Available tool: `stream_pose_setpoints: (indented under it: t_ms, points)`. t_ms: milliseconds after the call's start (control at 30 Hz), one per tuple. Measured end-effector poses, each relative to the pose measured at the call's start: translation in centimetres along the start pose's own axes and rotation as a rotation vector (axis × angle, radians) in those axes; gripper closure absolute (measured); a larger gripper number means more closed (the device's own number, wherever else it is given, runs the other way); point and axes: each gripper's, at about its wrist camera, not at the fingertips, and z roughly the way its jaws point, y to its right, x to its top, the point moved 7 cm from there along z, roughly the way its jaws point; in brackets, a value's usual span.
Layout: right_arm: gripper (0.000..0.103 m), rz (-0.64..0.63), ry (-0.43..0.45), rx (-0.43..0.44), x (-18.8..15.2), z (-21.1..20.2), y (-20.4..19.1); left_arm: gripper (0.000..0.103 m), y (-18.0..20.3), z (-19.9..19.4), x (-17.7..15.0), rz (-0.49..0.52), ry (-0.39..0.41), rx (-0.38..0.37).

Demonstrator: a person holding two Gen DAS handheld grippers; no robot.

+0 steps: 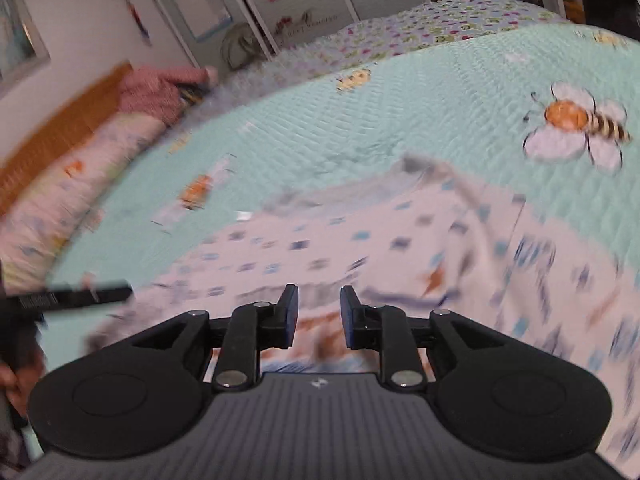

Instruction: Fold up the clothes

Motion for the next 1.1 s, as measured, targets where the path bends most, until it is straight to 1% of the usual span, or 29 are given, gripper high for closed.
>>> stream_pose_setpoints:
  t_ms: [33,67,100,133,233,300,367,400,433,500,633,667,700,733,767,800,833,933,1000,1033,1100]
  points:
    - [0.077,0.004,0.022,0.007,-0.8,-1.1,-0.7,0.063,-0.2,-1.1,-0.8,-0.023,-0.002,-0.013]
    - [0.076,-0.008,0.045,-0.001,-1.8,-2.4,-1.5,0.063,-0.3,-1.8,-2.0,-0.048,-0.013,-0.025]
    - [0.072,-0.024,0.066,-0.02,-2.9,-3.6,-2.1,0.062,-0.3,-2.0,-3.1,-0.073,-0.034,-0.04]
    - [0.068,-0.037,0.086,-0.045,-4.0,-4.7,-2.6,0.062,-0.2,-2.0,-4.2,-0.099,-0.056,-0.057]
    - [0.056,-0.039,0.117,-0.119,-7.3,-7.4,-3.3,0.06,-0.4,-0.9,-6.0,-0.2,-0.082,-0.054]
    - [0.055,-0.021,0.117,-0.13,-9.2,-8.9,-3.6,0.057,-0.7,0.3,-6.3,-0.298,-0.075,-0.077]
    - [0.054,-0.004,0.119,-0.139,-10.6,-10.4,-4.1,0.056,-1.3,1.0,-6.6,-0.383,-0.049,-0.073]
    - [0.053,0.002,0.117,-0.146,-11.2,-10.9,-4.2,0.053,-1.4,1.3,-6.5,-0.415,-0.032,-0.082]
    - [0.05,0.009,0.114,-0.153,-11.8,-11.3,-4.2,0.051,-1.3,1.6,-6.3,-0.435,-0.01,-0.091]
    - [0.05,0.025,0.098,-0.168,-12.8,-11.9,-4.2,0.042,-1.2,2.0,-5.9,-0.468,0.016,-0.102]
    - [0.049,0.079,0.052,-0.188,-15.2,-12.4,-4.0,0.041,-1.2,3.2,-4.9,-0.51,0.042,-0.135]
    - [0.049,0.09,0.042,-0.189,-15.7,-12.5,-4.0,0.043,-1.5,3.4,-4.7,-0.53,0.048,-0.144]
    - [0.049,0.093,0.038,-0.19,-16.1,-12.6,-4.1,0.05,-1.8,3.6,-4.5,-0.551,0.056,-0.152]
    - [0.049,0.087,0.037,-0.194,-16.3,-12.6,-4.3,0.058,-2.0,3.8,-4.2,-0.544,0.058,-0.145]
    - [0.049,0.071,0.034,-0.199,-16.6,-12.6,-4.6,0.085,-2.2,3.8,-3.8,-0.506,0.052,-0.113]
    - [0.049,0.05,0.032,-0.204,-16.9,-12.7,-5.0,0.097,-2.4,3.8,-3.5,-0.454,0.04,-0.066]
    - [0.049,0.012,0.03,-0.215,-17.0,-12.8,-5.5,0.097,-2.6,3.5,-3.0,-0.422,0.046,-0.051]
    - [0.049,-0.146,0.039,-0.261,-17.3,-13.2,-7.0,0.098,-3.2,2.1,-1.3,-0.336,0.086,-0.041]
    - [0.049,-0.233,0.036,-0.261,-17.6,-13.4,-7.8,0.099,-3.5,1.0,0.5,-0.274,0.118,-0.039]
    - [0.049,-0.272,0.03,-0.256,-17.9,-13.4,-8.3,0.101,-3.7,0.6,1.5,-0.244,0.13,-0.03]
    - [0.049,-0.343,0.006,-0.234,-18.7,-12.8,-9.3,0.101,-4.0,0.5,3.3,-0.194,0.147,-0.001]
